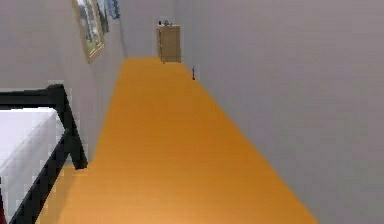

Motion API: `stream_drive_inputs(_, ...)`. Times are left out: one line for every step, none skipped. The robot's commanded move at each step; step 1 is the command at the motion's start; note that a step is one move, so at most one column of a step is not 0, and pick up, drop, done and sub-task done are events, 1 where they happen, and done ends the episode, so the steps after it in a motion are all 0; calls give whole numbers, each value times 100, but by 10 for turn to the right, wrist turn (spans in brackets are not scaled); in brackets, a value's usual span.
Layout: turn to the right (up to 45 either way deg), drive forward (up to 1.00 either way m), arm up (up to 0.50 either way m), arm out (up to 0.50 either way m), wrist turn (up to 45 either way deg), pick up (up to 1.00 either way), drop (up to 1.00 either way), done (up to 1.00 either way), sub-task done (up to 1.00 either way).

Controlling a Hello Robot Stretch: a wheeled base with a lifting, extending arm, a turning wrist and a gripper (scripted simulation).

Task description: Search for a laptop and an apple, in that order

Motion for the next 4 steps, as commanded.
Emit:
stream_drive_inputs(60, 0, 0, 0, 0, 0, 0, 0, 0)
stream_drive_inputs(0, 15, 0, 0, 0, 0, 0, 0, 0)
stream_drive_inputs(-180, 0, 0, 0, 0, 0, 0, 0, 0)
stream_drive_inputs(0, 65, 0, 0, 0, 0, 0, 0, 0)
